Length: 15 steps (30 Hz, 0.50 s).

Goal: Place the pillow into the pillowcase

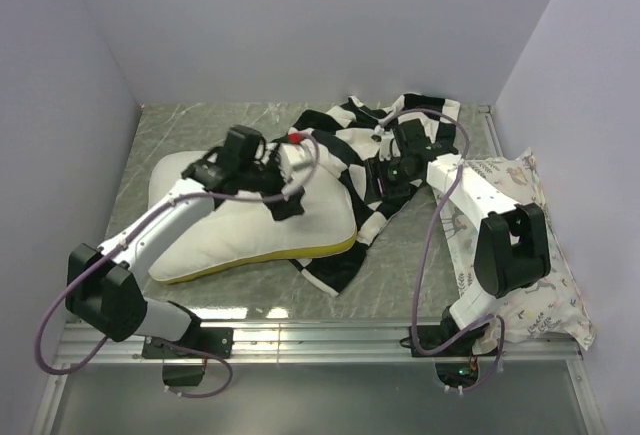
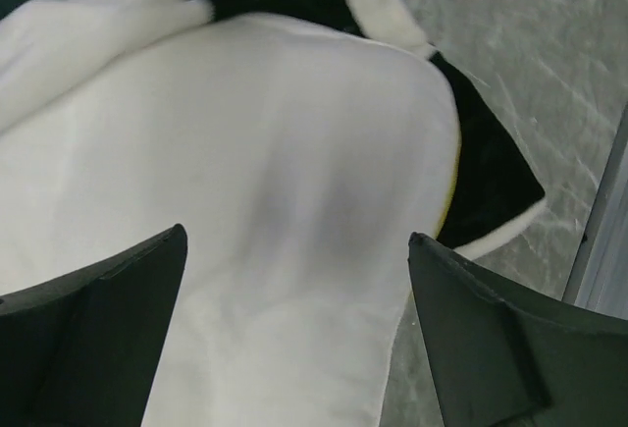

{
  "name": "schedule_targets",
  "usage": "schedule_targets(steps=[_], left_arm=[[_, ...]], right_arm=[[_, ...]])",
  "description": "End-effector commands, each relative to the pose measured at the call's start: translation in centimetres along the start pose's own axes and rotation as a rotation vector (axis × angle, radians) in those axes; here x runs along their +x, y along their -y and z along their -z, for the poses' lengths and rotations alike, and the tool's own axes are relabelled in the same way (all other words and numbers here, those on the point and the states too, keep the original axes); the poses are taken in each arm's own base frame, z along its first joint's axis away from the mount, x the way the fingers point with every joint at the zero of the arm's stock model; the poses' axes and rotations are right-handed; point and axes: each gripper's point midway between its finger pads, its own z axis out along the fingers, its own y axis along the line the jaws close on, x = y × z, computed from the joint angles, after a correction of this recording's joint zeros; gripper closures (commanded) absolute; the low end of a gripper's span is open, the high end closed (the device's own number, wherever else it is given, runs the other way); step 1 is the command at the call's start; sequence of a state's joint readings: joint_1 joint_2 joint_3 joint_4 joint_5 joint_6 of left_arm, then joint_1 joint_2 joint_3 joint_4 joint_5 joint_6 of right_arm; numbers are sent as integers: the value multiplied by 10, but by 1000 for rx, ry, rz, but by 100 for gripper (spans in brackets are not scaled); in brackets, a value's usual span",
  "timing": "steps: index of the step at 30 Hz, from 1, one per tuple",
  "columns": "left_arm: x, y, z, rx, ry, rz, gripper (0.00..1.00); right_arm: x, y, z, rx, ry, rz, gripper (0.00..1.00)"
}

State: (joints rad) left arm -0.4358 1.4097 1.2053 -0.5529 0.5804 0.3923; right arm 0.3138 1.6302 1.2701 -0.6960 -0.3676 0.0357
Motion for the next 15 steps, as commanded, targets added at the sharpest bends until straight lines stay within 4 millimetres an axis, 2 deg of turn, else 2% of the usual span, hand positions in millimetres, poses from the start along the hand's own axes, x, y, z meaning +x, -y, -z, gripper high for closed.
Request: schedule_targets(steps=[1,2,3,4,5,8,9,11,12,14,15], left_arm=[[10,35,-28,34,-54,-256,1],[4,36,-36,12,-35,-307,1],[18,38,-45,-6,-78,-327,1],[22,52,-55,15,-93,-397,1],[21,54,-62,4,-88,-434,1],[41,62,-82,4,-146,-516,1],[47,58,-92,-28,-163,-538,1],[53,51,-103,-66,-182,-531,1],[59,47,-113,-76,-202,-514,1],[64,42,-118,-95,-235,-481,4],[62,42,-122,-83,-239,-470,13]], right_arm=[[5,4,4,-21,8,-30,40],[7,3,4,-51,0,-53,40],[8,5,5,-66,-1,-73,40],[9,12,7,-67,0,-106,40],[10,14,8,-75,-7,-120,40],[11,19,14,-88,-7,-133,36],[10,22,17,-88,-1,-134,23],[11,21,19,-90,-4,-130,14],[11,20,20,-91,-3,-124,13],[9,23,21,-72,14,-114,12],[12,24,21,-67,8,-118,12]])
